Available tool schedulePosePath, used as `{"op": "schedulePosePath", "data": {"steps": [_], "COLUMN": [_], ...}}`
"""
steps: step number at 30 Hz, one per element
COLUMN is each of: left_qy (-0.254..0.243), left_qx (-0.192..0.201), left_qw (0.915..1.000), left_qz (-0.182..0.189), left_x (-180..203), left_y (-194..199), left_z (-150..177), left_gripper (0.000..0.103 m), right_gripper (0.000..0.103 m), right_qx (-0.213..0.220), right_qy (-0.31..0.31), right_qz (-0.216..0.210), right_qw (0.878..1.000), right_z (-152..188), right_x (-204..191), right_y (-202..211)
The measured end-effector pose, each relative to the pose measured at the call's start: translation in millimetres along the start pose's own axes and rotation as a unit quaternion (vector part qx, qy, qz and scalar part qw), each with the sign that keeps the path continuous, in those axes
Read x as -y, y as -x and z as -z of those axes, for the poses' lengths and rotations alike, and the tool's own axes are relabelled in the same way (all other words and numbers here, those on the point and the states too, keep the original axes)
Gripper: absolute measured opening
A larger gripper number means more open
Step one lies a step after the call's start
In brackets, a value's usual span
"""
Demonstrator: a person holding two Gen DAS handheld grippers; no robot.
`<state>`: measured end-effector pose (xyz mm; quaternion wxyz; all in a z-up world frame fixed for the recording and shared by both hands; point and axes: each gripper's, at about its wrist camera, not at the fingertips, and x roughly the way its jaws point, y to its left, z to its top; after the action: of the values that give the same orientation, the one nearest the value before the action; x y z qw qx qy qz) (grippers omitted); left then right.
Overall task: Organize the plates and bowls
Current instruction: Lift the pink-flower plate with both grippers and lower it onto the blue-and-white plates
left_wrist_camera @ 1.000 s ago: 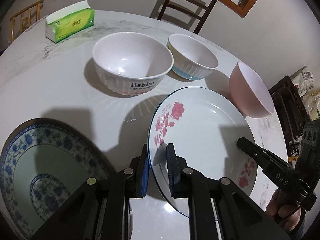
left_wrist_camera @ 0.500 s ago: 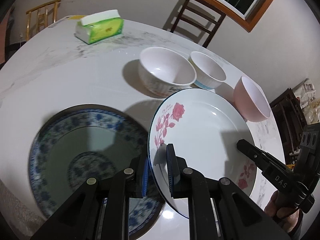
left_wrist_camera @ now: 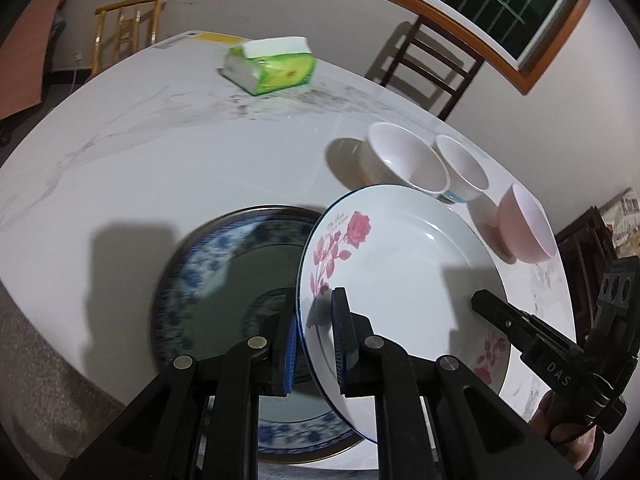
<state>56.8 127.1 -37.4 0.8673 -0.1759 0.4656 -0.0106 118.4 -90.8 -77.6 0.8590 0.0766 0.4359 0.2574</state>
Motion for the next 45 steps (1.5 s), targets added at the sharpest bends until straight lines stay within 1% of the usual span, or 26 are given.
{"op": "schedulePosePath", "data": {"steps": [9,17,22,29,34,40,45], "left_qy": [0.028,0.043,0.05,0.05,0.048,0.048,0.04], "left_qx": [0.0,-0.009,-0.02,-0.03,-0.032,-0.036,-0.041], "left_qw": [0.9994,0.9984,0.9978,0.9972,0.9971,0.9967,0.9968], "left_qz": [-0.02,-0.034,-0.039,-0.047,-0.049,-0.055,-0.057], "left_x": [-38,-57,-64,-70,-68,-65,-64], "left_y": [10,5,-4,-10,-12,-15,-15], "left_z": [8,11,12,11,9,7,8], "left_gripper": [0.011,0.011,0.011,0.012,0.012,0.012,0.015], "right_gripper": [0.012,0.012,0.012,0.012,0.013,0.015,0.016], "right_qx": [-0.025,-0.044,-0.059,-0.068,-0.071,-0.074,-0.081], "right_qy": [0.022,0.025,0.023,0.019,0.012,0.021,0.023], "right_qz": [-0.018,-0.021,-0.019,-0.018,-0.016,-0.003,0.002], "right_qw": [0.999,0.998,0.998,0.997,0.997,0.997,0.996], "right_z": [5,10,14,15,14,14,13], "right_x": [-33,-44,-44,-44,-41,-44,-46], "right_y": [-24,-42,-51,-59,-60,-58,-59]}}
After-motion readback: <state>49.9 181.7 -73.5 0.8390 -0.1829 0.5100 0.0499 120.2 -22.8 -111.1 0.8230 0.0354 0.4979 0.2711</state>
